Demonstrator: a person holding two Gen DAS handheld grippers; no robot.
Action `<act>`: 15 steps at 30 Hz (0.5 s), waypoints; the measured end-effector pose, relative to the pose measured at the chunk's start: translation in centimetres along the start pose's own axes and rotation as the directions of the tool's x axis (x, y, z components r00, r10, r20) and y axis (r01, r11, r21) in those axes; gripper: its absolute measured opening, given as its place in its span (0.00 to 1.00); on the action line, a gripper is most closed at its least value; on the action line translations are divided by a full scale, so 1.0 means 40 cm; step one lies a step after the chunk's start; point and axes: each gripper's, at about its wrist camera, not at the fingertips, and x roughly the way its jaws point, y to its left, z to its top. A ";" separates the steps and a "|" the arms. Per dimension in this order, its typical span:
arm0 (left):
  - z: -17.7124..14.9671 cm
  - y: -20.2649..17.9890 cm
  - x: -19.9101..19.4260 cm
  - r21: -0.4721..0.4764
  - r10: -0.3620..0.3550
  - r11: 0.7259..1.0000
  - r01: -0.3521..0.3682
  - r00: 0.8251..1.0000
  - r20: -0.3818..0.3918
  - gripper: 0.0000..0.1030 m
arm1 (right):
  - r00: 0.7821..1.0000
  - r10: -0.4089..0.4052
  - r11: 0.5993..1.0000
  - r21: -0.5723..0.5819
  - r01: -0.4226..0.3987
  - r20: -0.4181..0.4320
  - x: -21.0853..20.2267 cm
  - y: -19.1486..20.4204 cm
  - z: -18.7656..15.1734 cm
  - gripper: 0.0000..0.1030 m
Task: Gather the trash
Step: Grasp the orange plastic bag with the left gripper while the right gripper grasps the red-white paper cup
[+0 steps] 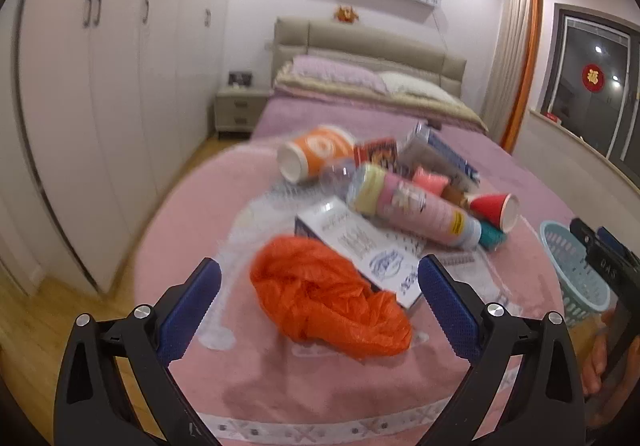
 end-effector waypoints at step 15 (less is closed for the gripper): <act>-0.031 0.048 0.164 -0.121 -0.140 0.986 0.117 0.969 -0.204 0.88 | 0.984 0.097 0.991 -0.074 -0.108 -0.147 0.194 0.074 0.064 0.70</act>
